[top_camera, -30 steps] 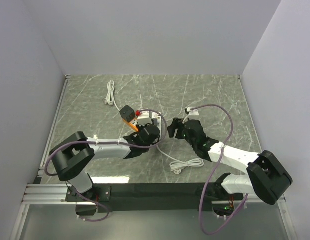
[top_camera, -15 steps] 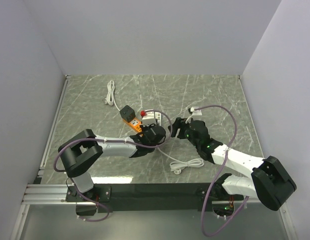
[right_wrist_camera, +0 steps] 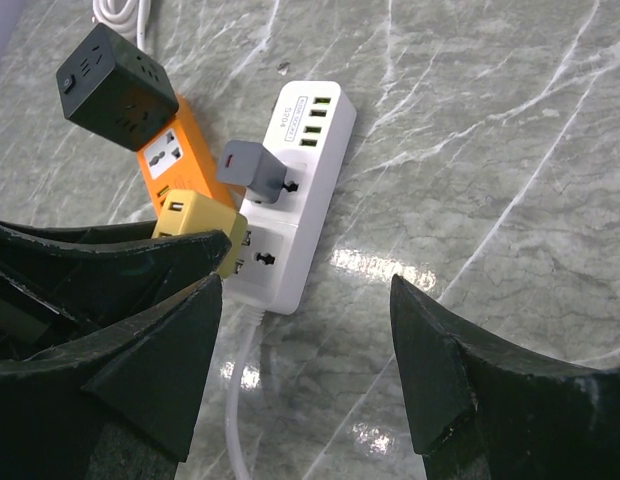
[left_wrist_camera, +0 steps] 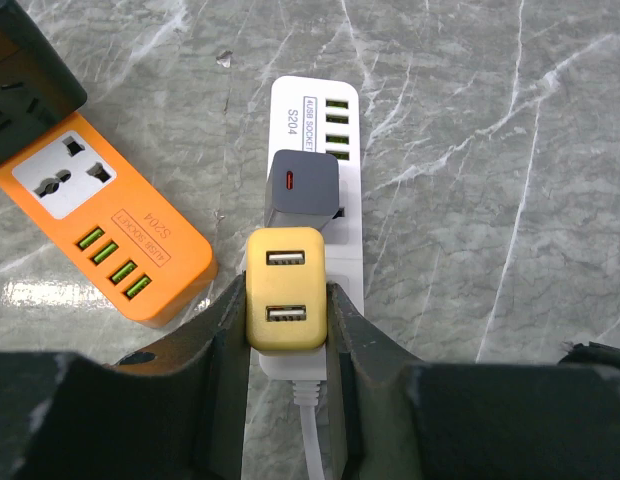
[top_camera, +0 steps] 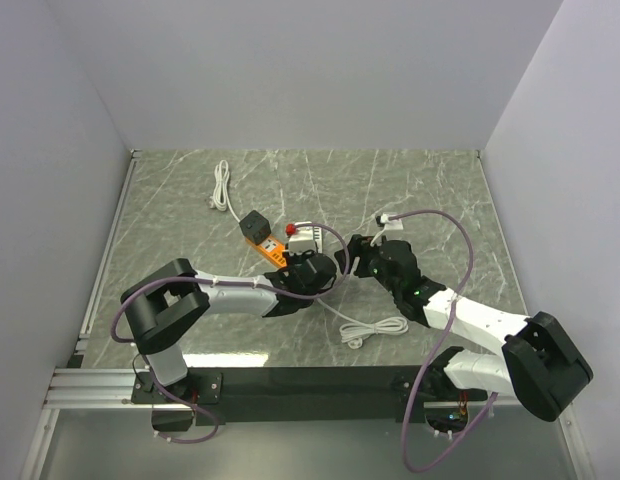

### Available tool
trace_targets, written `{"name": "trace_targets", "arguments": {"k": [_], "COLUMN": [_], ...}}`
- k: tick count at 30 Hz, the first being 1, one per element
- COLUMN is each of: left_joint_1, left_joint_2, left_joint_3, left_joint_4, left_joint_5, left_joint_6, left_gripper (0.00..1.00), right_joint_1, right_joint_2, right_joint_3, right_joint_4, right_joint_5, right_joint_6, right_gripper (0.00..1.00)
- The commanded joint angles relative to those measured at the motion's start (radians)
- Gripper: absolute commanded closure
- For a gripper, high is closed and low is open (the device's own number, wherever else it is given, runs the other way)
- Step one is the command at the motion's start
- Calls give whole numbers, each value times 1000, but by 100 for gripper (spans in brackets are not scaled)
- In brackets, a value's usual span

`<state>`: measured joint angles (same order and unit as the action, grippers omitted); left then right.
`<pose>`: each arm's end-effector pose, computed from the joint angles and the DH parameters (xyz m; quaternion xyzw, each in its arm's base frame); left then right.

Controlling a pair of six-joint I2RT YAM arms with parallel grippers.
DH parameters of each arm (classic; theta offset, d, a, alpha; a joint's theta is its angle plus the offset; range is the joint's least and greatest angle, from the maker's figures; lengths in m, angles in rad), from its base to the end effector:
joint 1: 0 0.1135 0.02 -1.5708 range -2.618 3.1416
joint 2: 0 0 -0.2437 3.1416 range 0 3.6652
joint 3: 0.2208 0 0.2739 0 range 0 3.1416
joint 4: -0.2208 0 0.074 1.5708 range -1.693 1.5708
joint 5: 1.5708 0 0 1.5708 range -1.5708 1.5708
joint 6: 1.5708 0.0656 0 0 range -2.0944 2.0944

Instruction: Insert the plug

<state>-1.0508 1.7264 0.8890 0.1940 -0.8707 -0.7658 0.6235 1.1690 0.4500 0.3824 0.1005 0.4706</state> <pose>0.2295 -0.2999 0.1261 -0.0715 0.8295 -0.0877 0.5468 0.2448 0.1679 0.1609 -0.0332 0.8144 0.2656 0.5149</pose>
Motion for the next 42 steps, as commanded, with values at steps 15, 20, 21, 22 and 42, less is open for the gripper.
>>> {"name": "trace_targets", "arguments": {"k": [15, 20, 21, 22, 42], "left_joint_1": [-35, -37, -38, -37, -41], "left_joint_2": [56, 87, 90, 93, 186], "left_joint_3": [5, 16, 16, 18, 21], "left_joint_4": [50, 31, 36, 41, 42], "left_joint_5": [6, -13, -4, 1, 53], "left_joint_6": [138, 120, 120, 120, 66], "left_gripper": [100, 100, 100, 100, 100], "right_joint_1": [-7, -7, -8, -7, -7], "right_joint_2": [27, 29, 29, 27, 14], "right_joint_3": [9, 9, 9, 9, 3], "right_joint_4": [39, 41, 41, 41, 26], "right_joint_5": [-1, -7, -7, -7, 4], "right_joint_6": [-16, -15, -15, -15, -20], "right_gripper": [26, 26, 26, 26, 26]}}
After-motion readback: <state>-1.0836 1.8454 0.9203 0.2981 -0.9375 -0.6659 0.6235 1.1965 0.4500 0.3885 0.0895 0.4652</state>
